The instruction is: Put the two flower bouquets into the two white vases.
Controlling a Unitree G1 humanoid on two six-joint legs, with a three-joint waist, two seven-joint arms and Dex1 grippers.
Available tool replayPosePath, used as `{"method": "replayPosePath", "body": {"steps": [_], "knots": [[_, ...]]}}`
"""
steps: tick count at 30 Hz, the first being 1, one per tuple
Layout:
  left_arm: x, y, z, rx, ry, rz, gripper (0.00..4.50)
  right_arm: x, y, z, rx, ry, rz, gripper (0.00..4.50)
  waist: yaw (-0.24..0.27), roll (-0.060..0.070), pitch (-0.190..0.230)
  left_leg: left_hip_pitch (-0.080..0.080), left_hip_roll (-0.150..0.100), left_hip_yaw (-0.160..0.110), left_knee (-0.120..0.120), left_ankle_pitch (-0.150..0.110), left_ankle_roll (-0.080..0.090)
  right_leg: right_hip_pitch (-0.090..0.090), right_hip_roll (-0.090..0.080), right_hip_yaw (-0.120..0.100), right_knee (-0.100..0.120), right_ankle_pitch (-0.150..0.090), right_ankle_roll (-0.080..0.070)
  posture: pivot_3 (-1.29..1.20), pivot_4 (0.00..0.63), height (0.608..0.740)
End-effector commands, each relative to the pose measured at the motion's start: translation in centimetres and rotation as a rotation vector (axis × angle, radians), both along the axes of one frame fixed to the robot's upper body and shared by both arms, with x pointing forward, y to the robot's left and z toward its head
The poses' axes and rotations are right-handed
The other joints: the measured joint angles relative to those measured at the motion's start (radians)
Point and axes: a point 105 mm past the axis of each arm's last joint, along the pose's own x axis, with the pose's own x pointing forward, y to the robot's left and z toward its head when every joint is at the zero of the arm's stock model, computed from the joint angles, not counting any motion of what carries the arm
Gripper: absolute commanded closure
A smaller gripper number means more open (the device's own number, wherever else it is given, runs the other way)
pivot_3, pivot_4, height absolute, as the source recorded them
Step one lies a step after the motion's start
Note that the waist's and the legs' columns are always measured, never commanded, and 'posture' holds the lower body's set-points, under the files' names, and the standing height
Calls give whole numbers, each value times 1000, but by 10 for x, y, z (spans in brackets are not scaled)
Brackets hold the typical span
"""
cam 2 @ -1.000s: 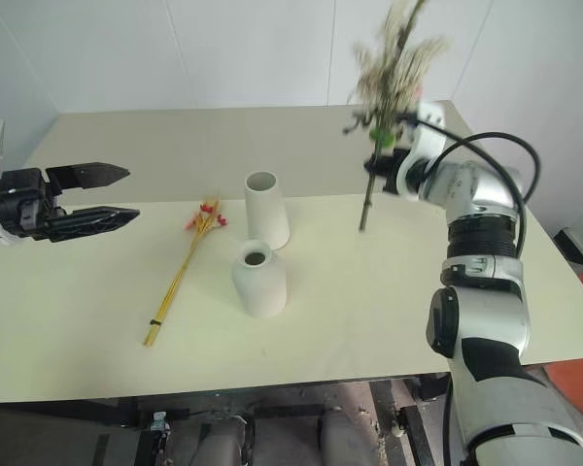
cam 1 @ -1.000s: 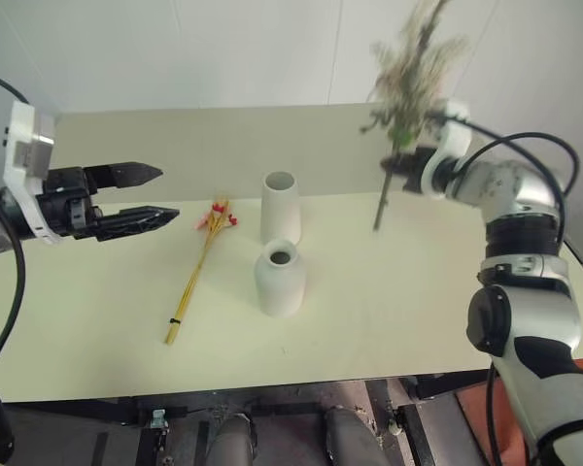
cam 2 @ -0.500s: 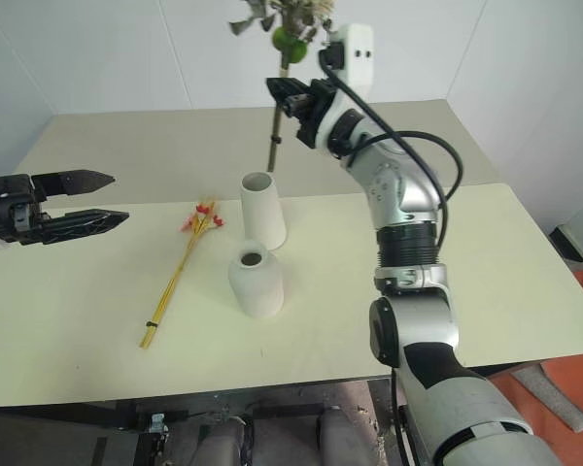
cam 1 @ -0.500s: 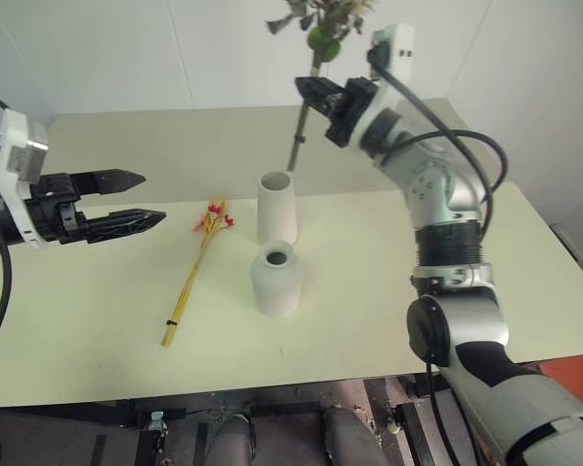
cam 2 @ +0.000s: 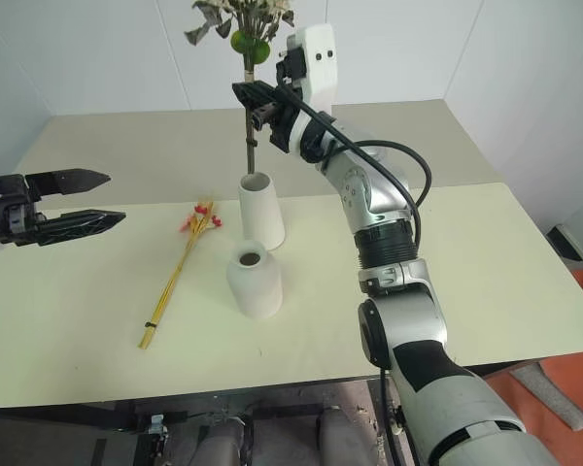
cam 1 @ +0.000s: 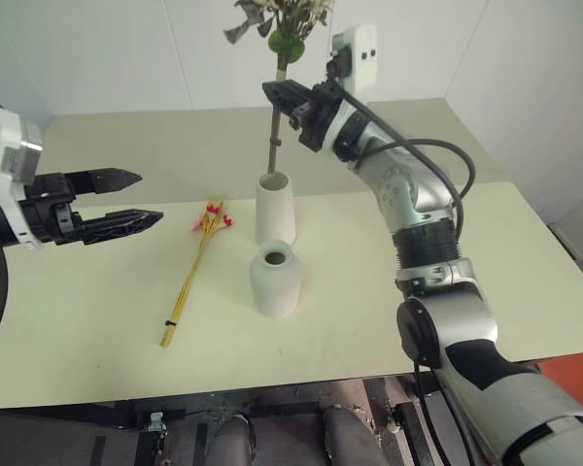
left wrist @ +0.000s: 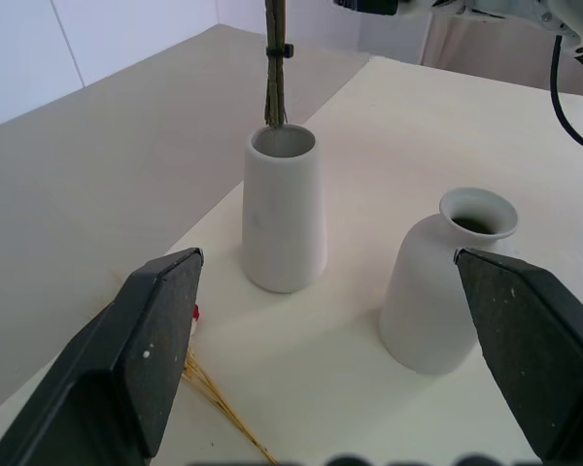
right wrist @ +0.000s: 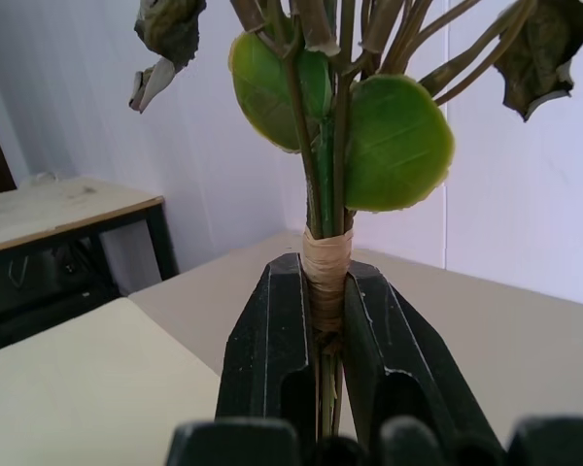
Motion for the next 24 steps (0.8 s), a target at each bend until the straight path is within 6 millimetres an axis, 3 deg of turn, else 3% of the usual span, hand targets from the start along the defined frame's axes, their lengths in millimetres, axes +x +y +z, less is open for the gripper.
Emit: {"method": "replayPosePath", "body": {"steps": [1,10,22,24], "knots": [[-6,0,15,23,-62,7,0,-4,1,6,-13,-54,-4,4287,0,0,0,0,0,0,0,0,0,0,0,0,0,0,0,0,150,740],[-5,0,15,32,-62,10,0,2,4,-15,-70,-81,-47,4287,0,0,0,0,0,0,0,0,0,0,0,0,0,0,0,0,150,740],[-4,2,12,29,-39,39,0,-8,-3,-49,-114,-78,-29,161,1,0,0,0,0,0,0,0,0,0,0,0,0,0,0,0,150,740],[-2,3,9,24,-25,59,0,-13,-9,-56,-141,-69,-20,73,1,0,0,0,0,0,0,0,0,0,0,0,0,0,0,0,150,740]]}}
